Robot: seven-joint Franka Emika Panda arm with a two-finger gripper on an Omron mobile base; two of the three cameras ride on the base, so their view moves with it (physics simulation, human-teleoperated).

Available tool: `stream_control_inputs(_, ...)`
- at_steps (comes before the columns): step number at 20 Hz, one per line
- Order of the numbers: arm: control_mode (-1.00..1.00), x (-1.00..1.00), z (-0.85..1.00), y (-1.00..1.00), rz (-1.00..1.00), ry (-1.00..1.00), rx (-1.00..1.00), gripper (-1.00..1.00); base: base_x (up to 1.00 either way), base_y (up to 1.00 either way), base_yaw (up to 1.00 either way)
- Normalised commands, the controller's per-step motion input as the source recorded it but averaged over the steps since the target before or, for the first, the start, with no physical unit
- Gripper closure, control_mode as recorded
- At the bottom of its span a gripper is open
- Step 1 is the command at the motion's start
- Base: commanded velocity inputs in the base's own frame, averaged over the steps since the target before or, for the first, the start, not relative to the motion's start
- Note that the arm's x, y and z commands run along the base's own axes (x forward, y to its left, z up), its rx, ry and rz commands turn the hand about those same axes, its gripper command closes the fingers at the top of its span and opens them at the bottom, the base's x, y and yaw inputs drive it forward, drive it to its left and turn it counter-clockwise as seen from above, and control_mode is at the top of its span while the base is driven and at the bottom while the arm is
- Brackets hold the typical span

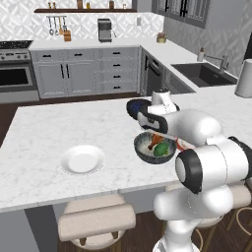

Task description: Pick the chicken drumstick and broccoli from their plates and place them in the bowl. Then put the bowl in the fridge.

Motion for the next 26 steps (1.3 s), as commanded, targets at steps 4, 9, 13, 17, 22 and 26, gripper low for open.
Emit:
stream_control_inputs(4,-1.0,0.28,-0.19,0.0,0.0,-0.08,0.0,1.0,0.0,0.0,0.0)
stream_control_inputs(9,-1.0,0.18,-0.27,0.0,0.0,-0.06,0.0,1.0,0.0,0.0,0.0)
stream_control_inputs(13,-1.0,0.12,-0.17,0.0,0.0,0.0,0.0,1.0,0.0,0.0,0.0)
stream_control_inputs(17,-1.0,0.21,-0.07,0.0,0.0,0.0,0.0,-1.0,0.0,0.0,0.0)
stream_control_inputs(22,-1.0,0.12,0.0,0.0,0.0,0.0,0.0,-1.0,0.0,0.0,0.0)
stream_control_inputs(26,-1.0,0.01,0.0,0.0,0.0,0.0,0.0,-1.0,0.0,0.0,0.0)
